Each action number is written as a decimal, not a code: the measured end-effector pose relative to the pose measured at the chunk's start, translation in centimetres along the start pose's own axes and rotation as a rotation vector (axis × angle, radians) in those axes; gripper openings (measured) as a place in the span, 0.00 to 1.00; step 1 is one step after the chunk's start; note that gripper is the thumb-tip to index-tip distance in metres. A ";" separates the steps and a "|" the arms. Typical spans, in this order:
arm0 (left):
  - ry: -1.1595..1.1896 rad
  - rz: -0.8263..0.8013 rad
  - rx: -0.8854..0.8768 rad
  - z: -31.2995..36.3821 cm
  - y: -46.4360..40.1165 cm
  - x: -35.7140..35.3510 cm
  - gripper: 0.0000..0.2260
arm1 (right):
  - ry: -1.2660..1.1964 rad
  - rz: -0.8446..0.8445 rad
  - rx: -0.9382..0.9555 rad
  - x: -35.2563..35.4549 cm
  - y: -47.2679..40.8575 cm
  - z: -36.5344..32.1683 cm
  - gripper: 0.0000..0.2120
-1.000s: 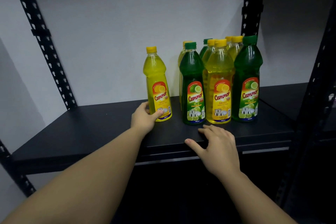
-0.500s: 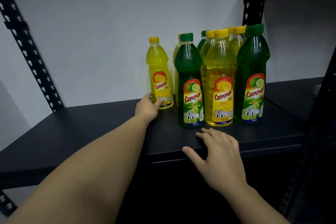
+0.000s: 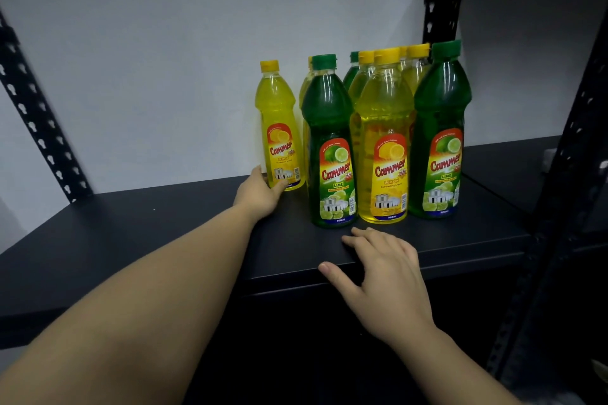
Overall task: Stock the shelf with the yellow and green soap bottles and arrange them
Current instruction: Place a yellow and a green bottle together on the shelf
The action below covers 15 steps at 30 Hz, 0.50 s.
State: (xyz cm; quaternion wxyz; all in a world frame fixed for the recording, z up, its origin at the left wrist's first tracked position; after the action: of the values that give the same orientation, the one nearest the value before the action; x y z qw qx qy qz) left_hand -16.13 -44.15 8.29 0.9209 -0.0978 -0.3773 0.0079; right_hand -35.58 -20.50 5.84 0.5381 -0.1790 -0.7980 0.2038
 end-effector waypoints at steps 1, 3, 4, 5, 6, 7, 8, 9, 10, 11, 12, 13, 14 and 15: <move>-0.009 0.005 0.017 -0.1 0.5 0.2 0.35 | -0.002 -0.001 0.004 0.0 0.0 0.0 0.35; -0.020 0.002 0.022 -0.3 1.8 0.5 0.40 | -0.008 -0.002 0.011 0.2 0.1 0.0 0.35; -0.024 -0.005 0.009 -0.2 2.6 0.7 0.40 | -0.012 -0.007 0.014 0.4 0.2 -0.1 0.36; -0.040 -0.015 -0.006 0.0 3.6 1.0 0.40 | -0.016 -0.017 0.017 0.4 0.3 -0.2 0.36; -0.069 -0.026 -0.023 0.3 4.7 1.2 0.40 | -0.018 -0.028 0.023 0.4 0.4 -0.2 0.36; -0.113 -0.040 -0.039 0.6 6.1 1.4 0.40 | -0.021 -0.035 0.032 0.4 0.6 -0.2 0.36; -0.166 -0.058 -0.054 0.8 7.4 1.4 0.39 | -0.027 -0.034 0.044 0.5 1.0 -0.2 0.36; -0.222 -0.080 -0.066 1.0 8.9 1.5 0.38 | -0.042 -0.022 0.055 0.5 1.5 -0.2 0.34; -0.270 -0.098 -0.077 1.2 10.4 1.4 0.36 | -0.069 0.001 0.061 0.6 2.1 -0.1 0.32; -0.299 -0.105 -0.087 1.4 12.1 1.5 0.34 | -0.107 0.036 0.064 0.8 2.9 0.1 0.29; -0.304 -0.098 -0.101 1.7 13.8 1.6 0.32 | -0.144 0.077 0.067 0.9 3.8 0.2 0.27; -0.292 -0.075 -0.127 2.2 15.6 1.7 0.30 | -0.171 0.116 0.066 1.1 4.8 0.4 0.25; -0.270 -0.041 -0.171 2.7 17.4 1.9 0.27 | -0.181 0.144 0.059 1.1 5.8 0.5 0.24; -0.243 -0.004 -0.231 3.4 19.4 1.8 0.25 | -0.179 0.154 0.046 1.0 6.8 0.7 0.23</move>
State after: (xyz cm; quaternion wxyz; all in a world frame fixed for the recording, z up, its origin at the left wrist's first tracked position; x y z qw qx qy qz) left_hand -16.02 -24.41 8.30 0.8511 -0.2004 -0.4846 -0.0255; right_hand -36.16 -14.29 2.85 0.4513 -0.2083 -0.8219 0.2781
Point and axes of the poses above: each hand's wrist, its own y-axis away from the middle knuckle, its own x-axis out of the back of the hand, z = x × y, the point moved 9 cm from there along -y, towards the middle knuckle, and after that the axes turned 2 degrees about -z, right-handed, at the moved point
